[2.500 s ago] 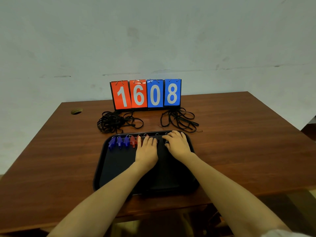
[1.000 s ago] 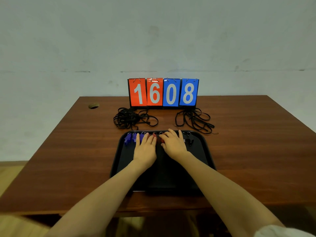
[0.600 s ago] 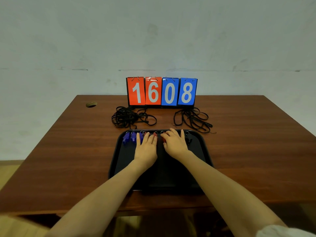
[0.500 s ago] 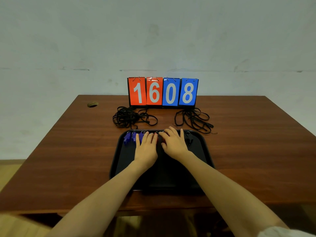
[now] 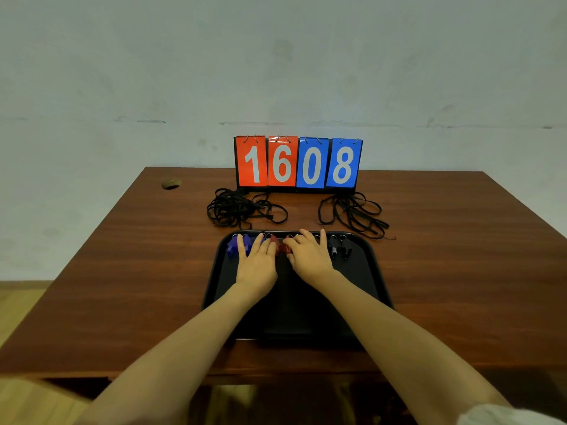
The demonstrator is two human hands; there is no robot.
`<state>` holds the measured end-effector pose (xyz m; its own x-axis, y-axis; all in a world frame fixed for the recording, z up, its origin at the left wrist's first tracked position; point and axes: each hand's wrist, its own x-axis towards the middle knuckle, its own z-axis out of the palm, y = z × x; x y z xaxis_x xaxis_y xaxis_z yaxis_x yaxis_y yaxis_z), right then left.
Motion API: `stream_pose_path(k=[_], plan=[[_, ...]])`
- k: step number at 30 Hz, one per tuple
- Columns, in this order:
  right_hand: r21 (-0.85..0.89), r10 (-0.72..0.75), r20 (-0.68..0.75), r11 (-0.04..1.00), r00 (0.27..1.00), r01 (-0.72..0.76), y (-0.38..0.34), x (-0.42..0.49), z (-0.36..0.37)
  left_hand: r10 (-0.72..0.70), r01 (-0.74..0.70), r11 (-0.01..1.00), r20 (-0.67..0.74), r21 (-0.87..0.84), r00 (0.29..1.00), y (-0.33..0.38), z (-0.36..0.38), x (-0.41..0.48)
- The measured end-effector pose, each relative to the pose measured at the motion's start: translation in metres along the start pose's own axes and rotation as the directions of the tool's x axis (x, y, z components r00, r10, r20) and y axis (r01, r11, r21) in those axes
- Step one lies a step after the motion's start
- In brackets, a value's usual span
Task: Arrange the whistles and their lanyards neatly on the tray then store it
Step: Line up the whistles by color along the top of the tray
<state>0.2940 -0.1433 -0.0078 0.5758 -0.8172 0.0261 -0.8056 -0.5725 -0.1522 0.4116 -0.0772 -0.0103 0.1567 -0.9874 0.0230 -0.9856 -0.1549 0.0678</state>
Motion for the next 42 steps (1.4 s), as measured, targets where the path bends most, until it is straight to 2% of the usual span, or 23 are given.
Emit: stream_pose_path(k=[11,29,42], plan=[[0.007,0.004,-0.022,1.0,1.0,-0.004,0.0002,-0.0001,0.0017,0.039,-0.039,0.998,-0.003,0.049,0.999,-0.0027,0.0034,0.0039],[0.101,0.017,-0.022,0.995,1.0,-0.015,0.0022,-0.0011,0.0065,0.015,-0.015,0.998,0.001,0.068,1.0,0.0008,0.0041,0.0036],[0.094,0.016,-0.019,0.995,1.0,-0.015,0.0016,-0.0028,0.0054,0.015,-0.015,0.991,0.001,0.135,1.0,0.0014,0.0023,0.0]])
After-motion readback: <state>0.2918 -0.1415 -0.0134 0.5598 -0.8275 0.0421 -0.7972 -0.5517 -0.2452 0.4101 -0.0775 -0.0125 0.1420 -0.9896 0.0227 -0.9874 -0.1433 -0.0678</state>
